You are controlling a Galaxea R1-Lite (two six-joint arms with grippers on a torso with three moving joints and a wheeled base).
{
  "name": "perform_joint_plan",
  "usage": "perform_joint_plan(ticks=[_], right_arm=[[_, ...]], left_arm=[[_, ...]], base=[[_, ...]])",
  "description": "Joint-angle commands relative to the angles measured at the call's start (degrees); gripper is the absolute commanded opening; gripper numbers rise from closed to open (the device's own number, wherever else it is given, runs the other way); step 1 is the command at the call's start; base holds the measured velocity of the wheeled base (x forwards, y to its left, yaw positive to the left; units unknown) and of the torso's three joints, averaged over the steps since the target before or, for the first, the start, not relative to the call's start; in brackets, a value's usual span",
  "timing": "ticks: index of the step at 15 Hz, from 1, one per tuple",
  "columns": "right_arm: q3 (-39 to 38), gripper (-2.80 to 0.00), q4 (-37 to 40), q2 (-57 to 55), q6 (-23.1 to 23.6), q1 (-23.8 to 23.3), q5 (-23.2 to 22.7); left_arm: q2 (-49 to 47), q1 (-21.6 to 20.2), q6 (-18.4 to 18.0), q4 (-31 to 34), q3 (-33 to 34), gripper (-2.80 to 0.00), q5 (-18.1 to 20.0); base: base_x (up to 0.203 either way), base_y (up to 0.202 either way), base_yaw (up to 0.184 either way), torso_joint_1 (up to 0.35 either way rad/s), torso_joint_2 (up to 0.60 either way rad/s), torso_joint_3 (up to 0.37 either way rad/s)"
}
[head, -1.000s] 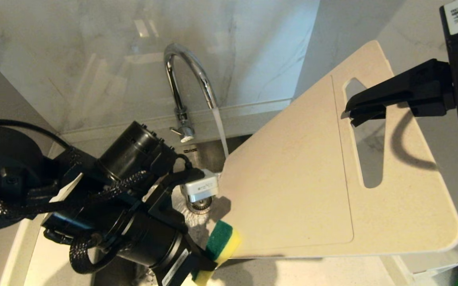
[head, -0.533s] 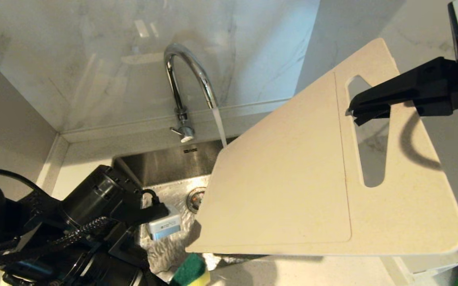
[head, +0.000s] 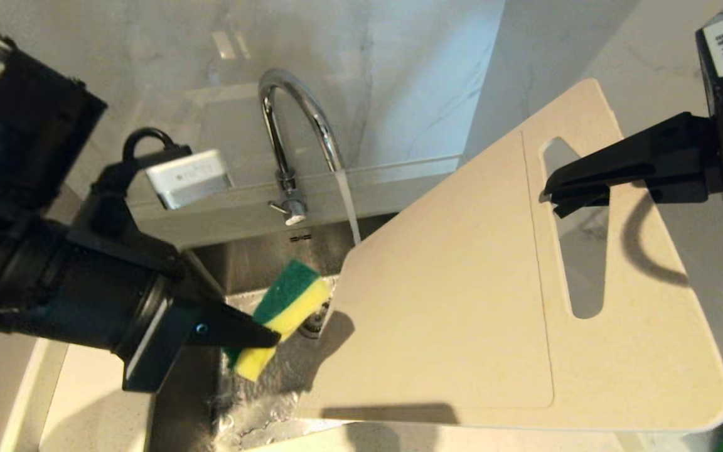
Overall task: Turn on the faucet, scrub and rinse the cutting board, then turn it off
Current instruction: Scrub the cutting board underwater
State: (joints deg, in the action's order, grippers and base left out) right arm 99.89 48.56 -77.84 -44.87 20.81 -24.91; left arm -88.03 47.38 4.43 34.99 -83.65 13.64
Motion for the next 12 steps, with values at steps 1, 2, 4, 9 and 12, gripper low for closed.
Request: perform_joint_plan(ticks=[1,2,4,9,12], right_arm=[[-0.1,-2.8,0.2,0.2,-0.2,0.0,-0.7],[-0.1,-2.8,0.2,0.2,-0.1,0.0,-0.7],[-0.2,-2.8,0.3,0.3,-0.1,0.1,-0.9],[-0.3,-2.8,0.2,0.8,0.1,0.0,-0.9],[-0.1,-2.8,0.1,0.8,0.1,0.1,-1.1]], left_arm=[[-3.0,0.0,0.1,1.6,-7.1,-2.8,0.1],[-5.1,0.1,0.2,1.7,-8.2,-2.8,0.2],[-8.9,0.1,0.9,1.3,-9.9,-2.8,0.4],[-15.5,0.2,2.5,0.0,-11.4,-2.8,4.1],[-17.5,0.3,2.4,-1.6,-11.1,-2.8,4.3]], base=[[0.0,0.0,0.0,0.0,0.0,0.0],[0.0,0.0,0.0,0.0,0.0,0.0],[0.0,0.0,0.0,0.0,0.0,0.0],[0.0,0.0,0.0,0.0,0.0,0.0],[0.0,0.0,0.0,0.0,0.0,0.0]])
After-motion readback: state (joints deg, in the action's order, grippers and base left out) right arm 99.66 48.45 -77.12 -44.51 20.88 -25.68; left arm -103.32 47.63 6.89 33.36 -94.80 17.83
